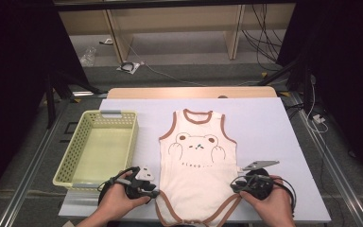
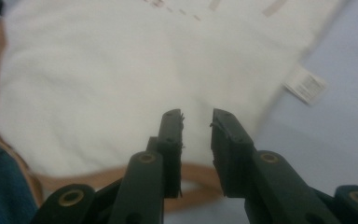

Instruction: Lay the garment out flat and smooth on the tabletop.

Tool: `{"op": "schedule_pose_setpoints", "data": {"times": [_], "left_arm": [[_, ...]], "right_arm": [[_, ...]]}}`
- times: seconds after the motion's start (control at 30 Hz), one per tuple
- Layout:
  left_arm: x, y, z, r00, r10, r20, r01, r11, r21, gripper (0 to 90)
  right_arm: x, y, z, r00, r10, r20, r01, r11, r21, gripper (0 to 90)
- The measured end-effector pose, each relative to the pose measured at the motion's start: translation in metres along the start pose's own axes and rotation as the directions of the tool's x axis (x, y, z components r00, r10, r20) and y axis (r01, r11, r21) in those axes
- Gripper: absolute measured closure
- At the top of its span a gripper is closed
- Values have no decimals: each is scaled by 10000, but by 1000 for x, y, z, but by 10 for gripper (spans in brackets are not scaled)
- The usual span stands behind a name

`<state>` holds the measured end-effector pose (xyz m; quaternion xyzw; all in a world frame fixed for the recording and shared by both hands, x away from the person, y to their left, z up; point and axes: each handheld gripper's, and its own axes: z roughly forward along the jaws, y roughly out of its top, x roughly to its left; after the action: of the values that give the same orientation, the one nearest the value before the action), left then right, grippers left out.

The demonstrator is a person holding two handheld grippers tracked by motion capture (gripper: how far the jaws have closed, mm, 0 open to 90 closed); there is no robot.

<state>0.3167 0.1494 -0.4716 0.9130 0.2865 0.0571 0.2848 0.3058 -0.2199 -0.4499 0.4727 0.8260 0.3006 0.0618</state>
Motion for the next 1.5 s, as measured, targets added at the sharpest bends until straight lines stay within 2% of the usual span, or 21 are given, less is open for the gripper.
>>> {"op": "schedule_pose_setpoints", "data": {"times": [0.07, 0.13, 0.23, 0.3, 0.37, 0.47, 0.6, 0.73, 0.77, 0.87, 0.93, 1.07, 1.2, 1.3, 1.33, 1.37, 1.4, 1.43, 1.5], "left_arm": [[-2, -1, -1, 10000, 34, 25, -34, 10000, -59, 707], [-4, -1, -3, 10000, 23, 50, -23, 10000, -87, 719], [-6, -3, -4, 9999, 19, 139, -17, 9999, -124, 726], [-7, -4, -4, 9998, -17, 208, 20, 9999, -153, 733], [-8, -6, -4, 9997, -31, 251, 35, 9999, -168, 744], [-10, -10, -3, 9993, -126, 345, 134, 9997, -225, 759], [-11, -13, -2, 9979, -362, 530, 380, 9987, -339, 779], [-12, -14, 0, 9984, -246, 510, 263, 9991, -325, 790], [-13, -14, 1, 9978, -357, 554, 382, 9983, -441, 792], [-14, -14, 2, 9976, -339, 597, 363, 9986, -397, 797], [-15, -14, 2, 9976, -331, 611, 357, 9984, -428, 803], [-15, -14, 3, 9974, -338, 639, 367, 9983, -450, 810], [-15, -14, 4, 9977, -307, 600, 335, 9984, -464, 811], [-15, -14, 4, 9980, -290, 565, 317, 9983, -483, 811], [-16, -14, 4, 9973, -423, 597, 458, 9972, -589, 811], [-15, -14, 3, 9983, -230, 537, 255, 9986, -461, 811], [-17, -14, 4, 9976, -376, 581, 411, 9974, -597, 810], [-16, -14, 4, 9982, -244, 551, 272, 9983, -515, 808], [-17, -13, 4, 9981, -280, 549, 312, 9978, -579, 807]], "right_arm": [[12, 11, 7, 9988, -359, -334, 355, 9993, -139, 721], [29, 26, 21, 9934, -862, -756, 852, 9962, -153, 708], [57, 52, 47, 9774, -1440, -1545, 1456, 9893, -12, 697], [74, 67, 63, 9661, -1901, -1746, 1943, 9809, 75, 694], [86, 80, 76, 9570, -2148, -1948, 2235, 9744, 232, 688], [105, 99, 97, 9500, -2260, -2154, 2405, 9697, 432, 686], [121, 114, 117, 9404, -2486, -2321, 2672, 9622, 519, 681], [132, 120, 130, 9355, -2550, -2445, 2811, 9565, 781, 675], [135, 120, 132, 9358, -2525, -2461, 2800, 9564, 832, 673], [139, 118, 138, 9318, -2760, -2357, 3044, 9479, 935, 672], [143, 117, 141, 9343, -2802, -2203, 3084, 9454, 1053, 680], [147, 115, 143, 9332, -3114, -1793, 3327, 9374, 1033, 765], [145, 114, 142, 9317, -3220, -1680, 3405, 9353, 957, 877], [143, 114, 142, 9329, -3106, -1820, 3300, 9399, 875, 900], [142, 114, 141, 9327, -3070, -1891, 3270, 9412, 850, 900], [141, 114, 139, 9360, -2914, -1974, 3115, 9470, 789, 900], [139, 115, 137, 9372, -2812, -2063, 3014, 9507, 731, 900], [137, 116, 135, 9385, -2743, -2099, 2940, 9533, 687, 900], [135, 117, 130, 9411, -2643, -2108, 2827, 9572, 621, 900]]}}
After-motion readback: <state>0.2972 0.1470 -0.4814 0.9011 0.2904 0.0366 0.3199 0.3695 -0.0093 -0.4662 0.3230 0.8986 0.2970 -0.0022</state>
